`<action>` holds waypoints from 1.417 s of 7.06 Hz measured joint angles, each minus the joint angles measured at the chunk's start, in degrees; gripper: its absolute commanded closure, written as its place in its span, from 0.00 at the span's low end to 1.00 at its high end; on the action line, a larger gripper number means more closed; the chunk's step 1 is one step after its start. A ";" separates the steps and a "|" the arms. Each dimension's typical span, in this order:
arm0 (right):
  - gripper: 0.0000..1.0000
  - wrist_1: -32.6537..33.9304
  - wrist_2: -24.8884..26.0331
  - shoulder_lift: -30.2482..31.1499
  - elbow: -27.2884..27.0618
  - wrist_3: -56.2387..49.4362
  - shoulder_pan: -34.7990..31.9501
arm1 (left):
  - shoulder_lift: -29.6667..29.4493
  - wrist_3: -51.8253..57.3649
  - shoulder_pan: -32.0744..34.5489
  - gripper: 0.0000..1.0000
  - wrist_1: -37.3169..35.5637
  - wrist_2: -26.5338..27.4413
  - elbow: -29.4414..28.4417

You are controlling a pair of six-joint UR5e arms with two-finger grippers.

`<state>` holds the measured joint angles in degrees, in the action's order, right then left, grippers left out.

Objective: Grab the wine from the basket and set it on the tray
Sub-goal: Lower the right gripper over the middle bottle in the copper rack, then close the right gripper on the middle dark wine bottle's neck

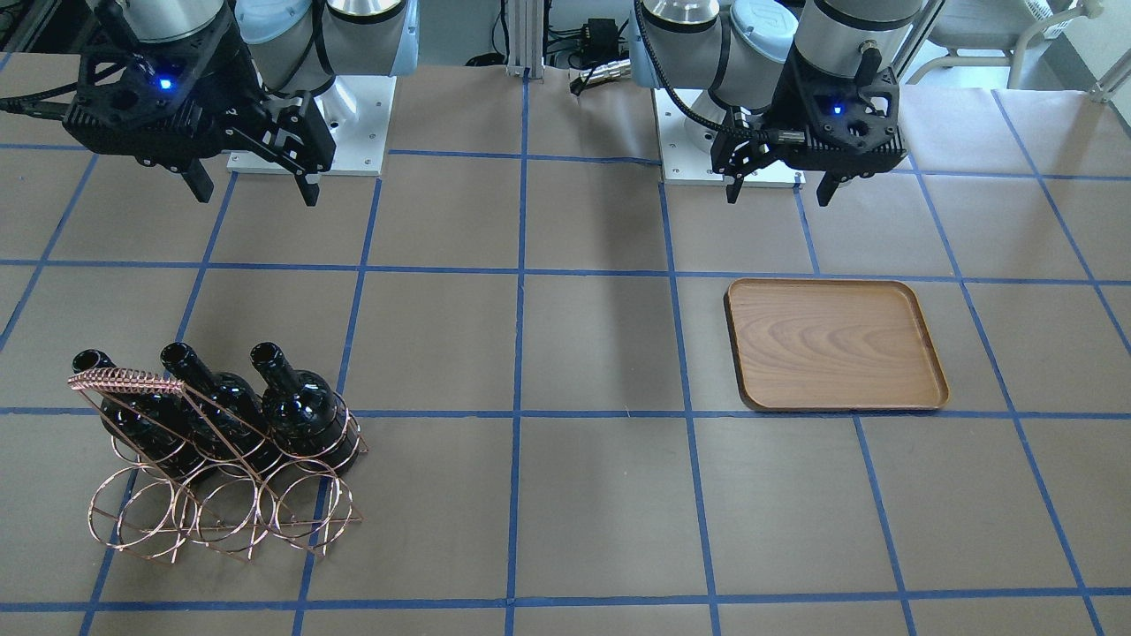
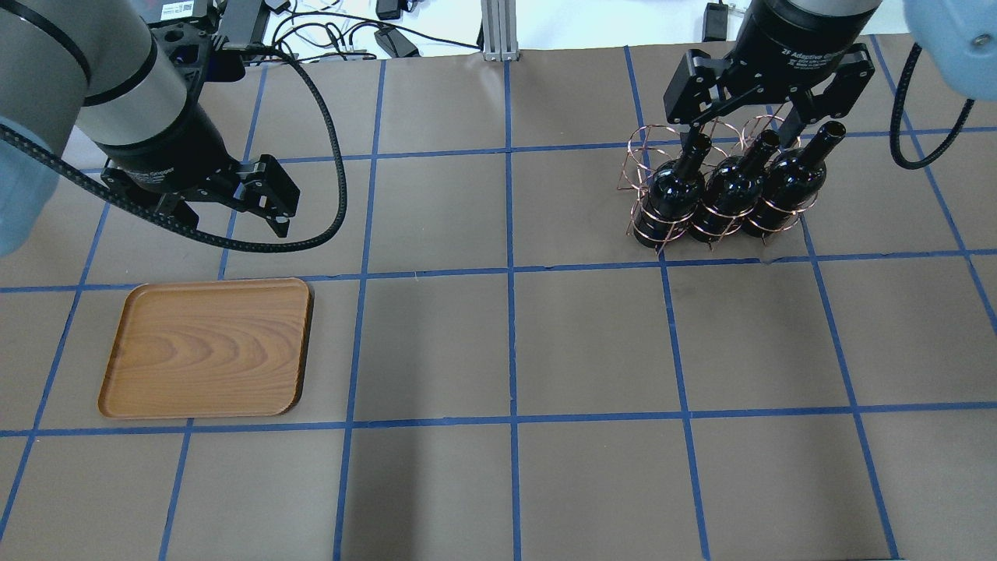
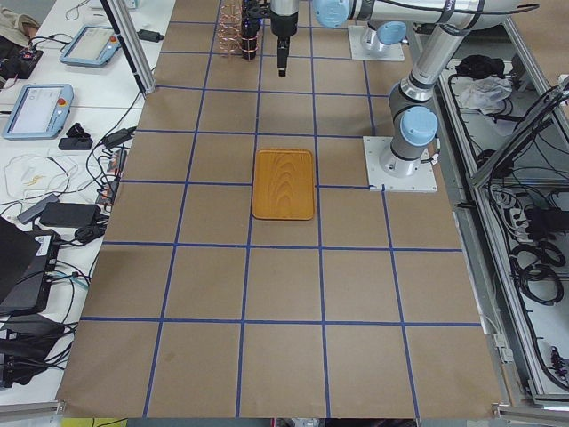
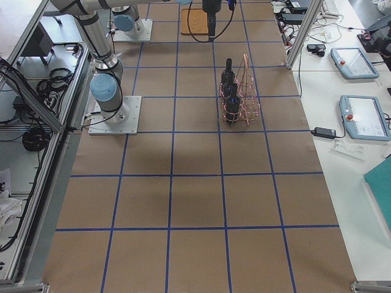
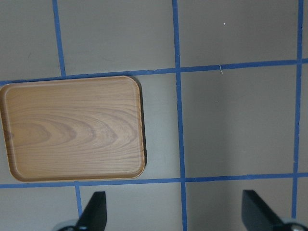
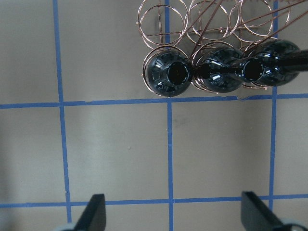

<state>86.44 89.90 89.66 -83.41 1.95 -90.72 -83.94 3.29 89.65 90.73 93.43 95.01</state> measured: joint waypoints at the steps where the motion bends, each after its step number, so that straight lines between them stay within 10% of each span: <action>1: 0.00 0.37 -0.04 -1.19 0.46 -3.05 2.25 | 0.00 -0.06 0.00 0.00 0.03 -0.04 0.00; 6: 0.04 7.16 -0.15 -11.27 -0.08 -13.18 8.54 | 0.24 -0.25 0.07 0.00 -0.17 -0.11 1.00; 10: 0.45 9.96 0.04 -14.03 -0.51 -13.58 8.62 | 0.49 -0.28 0.28 0.00 -0.14 -0.23 1.05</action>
<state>96.40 89.93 75.63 -83.92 -11.63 -82.09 -83.44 3.01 89.94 90.59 93.20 96.06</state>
